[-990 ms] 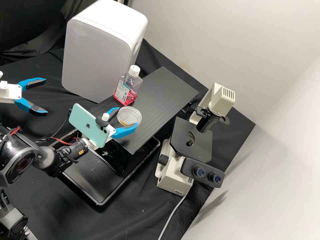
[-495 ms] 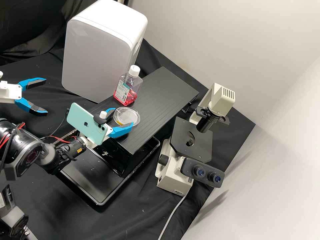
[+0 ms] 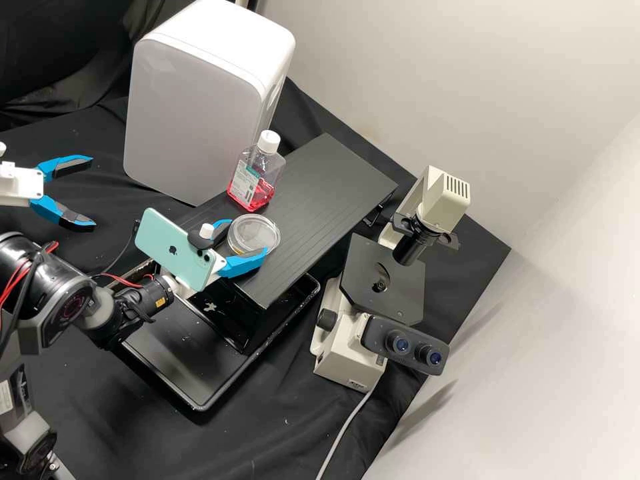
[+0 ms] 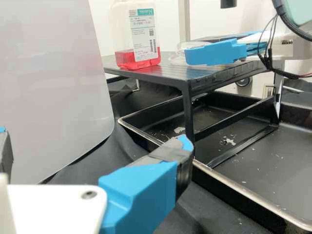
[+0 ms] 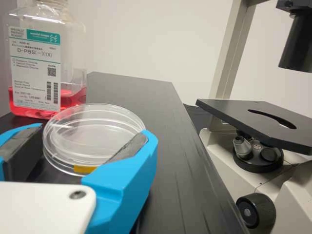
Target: Place the lid on the petri dish
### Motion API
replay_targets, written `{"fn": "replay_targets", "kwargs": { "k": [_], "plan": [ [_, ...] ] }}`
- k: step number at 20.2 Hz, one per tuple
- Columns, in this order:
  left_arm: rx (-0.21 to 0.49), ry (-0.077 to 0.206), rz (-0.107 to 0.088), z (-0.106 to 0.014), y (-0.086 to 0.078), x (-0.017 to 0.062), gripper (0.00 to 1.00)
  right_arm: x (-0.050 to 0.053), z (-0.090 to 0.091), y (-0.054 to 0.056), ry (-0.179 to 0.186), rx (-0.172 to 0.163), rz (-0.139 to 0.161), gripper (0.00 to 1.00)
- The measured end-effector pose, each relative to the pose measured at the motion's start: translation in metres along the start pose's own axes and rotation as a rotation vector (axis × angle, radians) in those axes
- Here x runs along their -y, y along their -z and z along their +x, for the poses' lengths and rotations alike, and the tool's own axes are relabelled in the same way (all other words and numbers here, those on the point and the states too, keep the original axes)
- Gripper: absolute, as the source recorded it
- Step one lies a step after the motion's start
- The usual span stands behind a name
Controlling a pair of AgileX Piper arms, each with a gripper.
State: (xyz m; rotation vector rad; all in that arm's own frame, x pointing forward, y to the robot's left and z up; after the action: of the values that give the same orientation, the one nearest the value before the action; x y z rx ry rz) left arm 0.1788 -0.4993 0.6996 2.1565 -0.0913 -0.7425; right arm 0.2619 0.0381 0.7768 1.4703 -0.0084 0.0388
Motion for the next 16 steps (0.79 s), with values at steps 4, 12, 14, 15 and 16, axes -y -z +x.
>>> {"fn": "replay_targets", "kwargs": {
  "k": [4, 12, 14, 15, 16],
  "plan": [
    [0.000, 0.000, 0.000, 0.000, 0.000, 0.0000, 1.00, 0.000, 0.000, 0.000, 0.000, 0.000, 0.000, 0.00],
    [0.000, 0.000, 0.000, 0.000, 0.000, 0.0000, 1.00, -0.015, -0.001, -0.001, -0.052, 0.002, 0.007, 0.00],
    [0.000, 0.000, 0.000, 0.000, 0.000, 0.0000, 1.00, -0.021, -0.002, 0.000, -0.077, -0.002, 0.010, 0.00],
    [0.000, 0.000, 0.000, 0.000, 0.000, 0.0000, 1.00, -0.024, -0.003, 0.001, -0.086, -0.003, 0.011, 0.00],
    [0.000, 0.000, 0.000, 0.000, 0.000, 0.0000, 1.00, -0.026, -0.003, 0.001, -0.096, -0.006, 0.013, 0.00]
  ]
}}
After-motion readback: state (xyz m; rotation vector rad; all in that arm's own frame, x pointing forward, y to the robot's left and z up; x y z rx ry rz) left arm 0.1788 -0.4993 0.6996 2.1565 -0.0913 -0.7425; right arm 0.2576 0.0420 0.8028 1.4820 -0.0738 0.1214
